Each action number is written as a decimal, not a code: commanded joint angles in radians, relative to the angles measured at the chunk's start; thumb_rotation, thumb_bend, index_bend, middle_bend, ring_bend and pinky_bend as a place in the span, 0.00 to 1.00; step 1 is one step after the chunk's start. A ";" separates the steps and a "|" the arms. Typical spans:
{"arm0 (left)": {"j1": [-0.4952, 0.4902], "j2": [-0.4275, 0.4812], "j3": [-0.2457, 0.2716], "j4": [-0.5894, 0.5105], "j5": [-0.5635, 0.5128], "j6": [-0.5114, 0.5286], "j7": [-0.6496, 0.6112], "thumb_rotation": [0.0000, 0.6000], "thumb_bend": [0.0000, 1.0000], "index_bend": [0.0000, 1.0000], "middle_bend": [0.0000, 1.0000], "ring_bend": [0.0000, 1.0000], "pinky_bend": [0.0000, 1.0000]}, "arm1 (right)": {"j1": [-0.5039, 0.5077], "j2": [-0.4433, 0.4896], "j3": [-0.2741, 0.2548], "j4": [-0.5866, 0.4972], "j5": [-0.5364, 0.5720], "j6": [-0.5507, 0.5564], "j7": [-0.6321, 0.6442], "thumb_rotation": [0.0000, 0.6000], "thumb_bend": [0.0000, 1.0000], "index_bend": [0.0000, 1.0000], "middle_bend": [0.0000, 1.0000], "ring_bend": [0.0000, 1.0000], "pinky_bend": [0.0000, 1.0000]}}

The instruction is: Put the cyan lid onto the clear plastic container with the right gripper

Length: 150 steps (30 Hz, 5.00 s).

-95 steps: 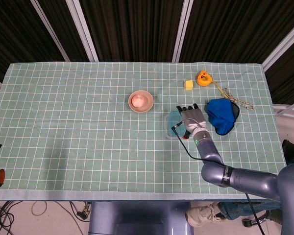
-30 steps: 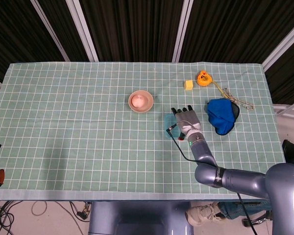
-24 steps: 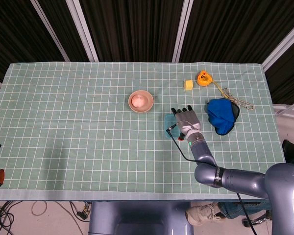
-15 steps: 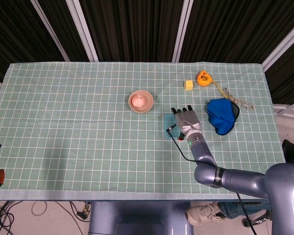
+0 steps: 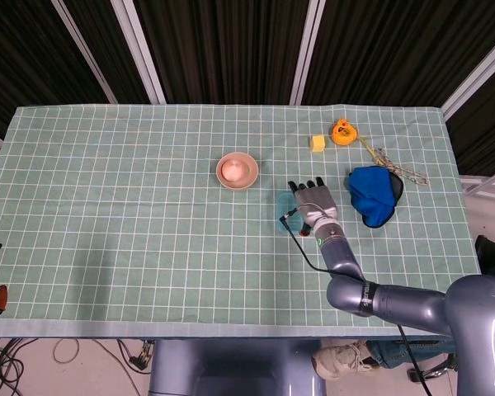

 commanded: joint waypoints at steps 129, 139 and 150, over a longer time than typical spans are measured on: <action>-0.004 0.016 0.003 -0.019 -0.025 -0.030 -0.017 1.00 0.52 0.07 0.00 0.00 0.00 | -0.168 0.030 0.129 -0.070 -0.270 0.141 0.229 1.00 0.56 0.65 0.46 0.18 0.00; -0.005 0.017 0.003 -0.021 -0.029 -0.032 -0.015 1.00 0.52 0.07 0.00 0.00 0.00 | -0.183 0.048 0.119 -0.081 -0.282 0.104 0.232 1.00 0.62 0.65 0.48 0.20 0.00; -0.005 0.019 0.004 -0.023 -0.031 -0.035 -0.017 1.00 0.52 0.07 0.00 0.00 0.00 | -0.190 0.038 0.103 -0.025 -0.289 0.075 0.231 1.00 0.62 0.72 0.61 0.27 0.01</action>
